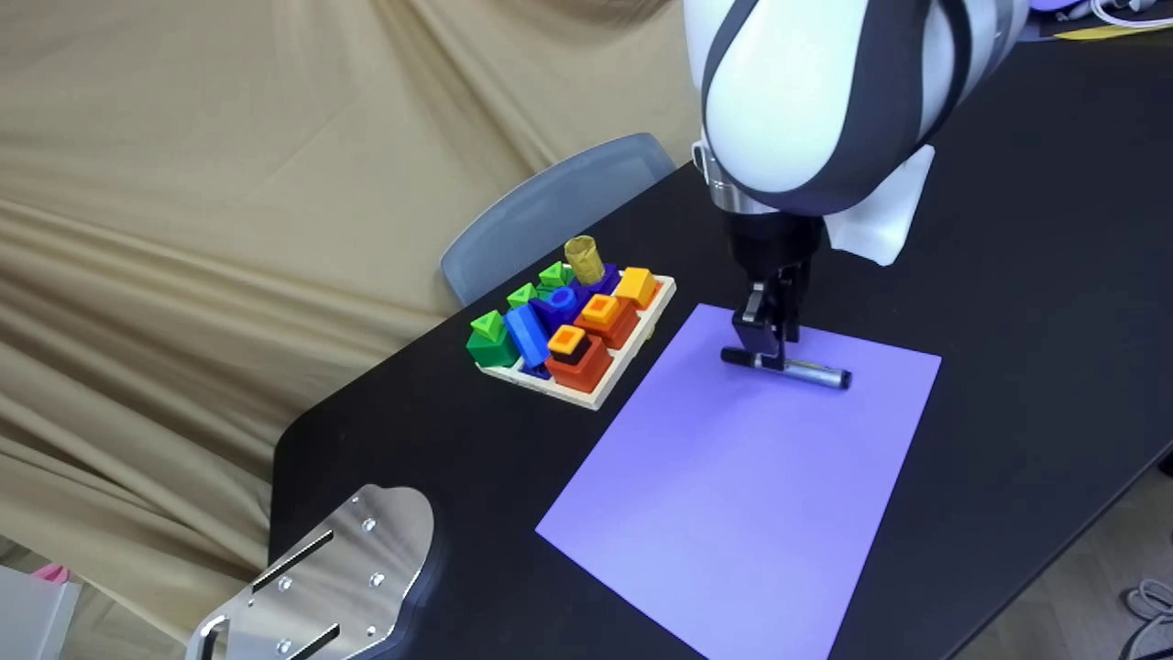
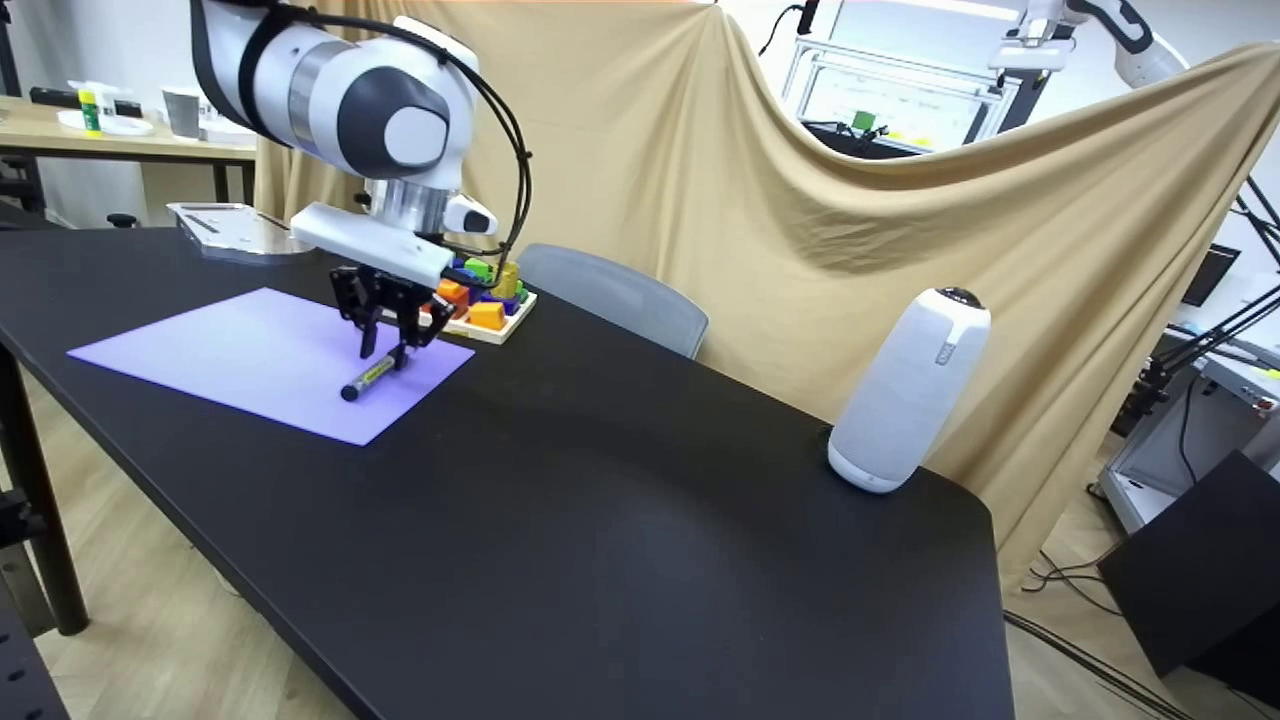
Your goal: Put the marker on the white paper
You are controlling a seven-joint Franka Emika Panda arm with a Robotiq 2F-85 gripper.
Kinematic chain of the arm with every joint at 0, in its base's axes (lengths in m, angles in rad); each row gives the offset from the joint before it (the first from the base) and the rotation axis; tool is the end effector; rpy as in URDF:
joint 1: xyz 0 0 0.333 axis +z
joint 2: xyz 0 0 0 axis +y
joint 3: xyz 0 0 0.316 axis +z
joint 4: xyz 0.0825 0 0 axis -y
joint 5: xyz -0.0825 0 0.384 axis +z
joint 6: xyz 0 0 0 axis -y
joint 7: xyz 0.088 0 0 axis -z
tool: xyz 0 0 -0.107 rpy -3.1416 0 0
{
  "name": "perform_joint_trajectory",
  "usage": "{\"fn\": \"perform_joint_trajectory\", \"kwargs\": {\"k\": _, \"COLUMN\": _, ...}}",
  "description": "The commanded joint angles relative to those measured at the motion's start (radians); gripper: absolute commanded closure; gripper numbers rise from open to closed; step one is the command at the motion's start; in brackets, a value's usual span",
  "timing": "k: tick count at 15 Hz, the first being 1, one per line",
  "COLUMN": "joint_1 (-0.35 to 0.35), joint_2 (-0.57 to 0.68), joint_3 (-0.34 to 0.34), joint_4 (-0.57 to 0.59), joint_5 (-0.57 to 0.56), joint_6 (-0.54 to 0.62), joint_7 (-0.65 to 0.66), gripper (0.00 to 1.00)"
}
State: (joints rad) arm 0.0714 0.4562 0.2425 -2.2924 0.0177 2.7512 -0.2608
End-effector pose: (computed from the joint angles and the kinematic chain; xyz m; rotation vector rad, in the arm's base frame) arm 0.4998 0.1678 0.1575 -2.9214 -0.7985 -0.0178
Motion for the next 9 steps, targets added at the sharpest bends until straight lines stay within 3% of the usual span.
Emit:
{"fn": "perform_joint_trajectory", "kwargs": {"k": 1, "joint_1": -0.011, "joint_2": -0.024, "joint_3": -0.002, "joint_4": -0.010, "joint_5": -0.008, "joint_6": -0.006, "joint_7": -0.013, "gripper": 0.27}}
{"fn": "perform_joint_trajectory", "kwargs": {"k": 5, "joint_1": -0.003, "joint_2": -0.080, "joint_3": -0.029, "joint_4": -0.025, "joint_5": -0.001, "joint_6": -0.019, "joint_7": 0.041, "gripper": 0.02}}
{"fn": "perform_joint_trajectory", "kwargs": {"k": 9, "joint_1": 0.006, "joint_2": -0.143, "joint_3": -0.062, "joint_4": -0.039, "joint_5": -0.008, "joint_6": -0.073, "joint_7": 0.078, "gripper": 0.00}}
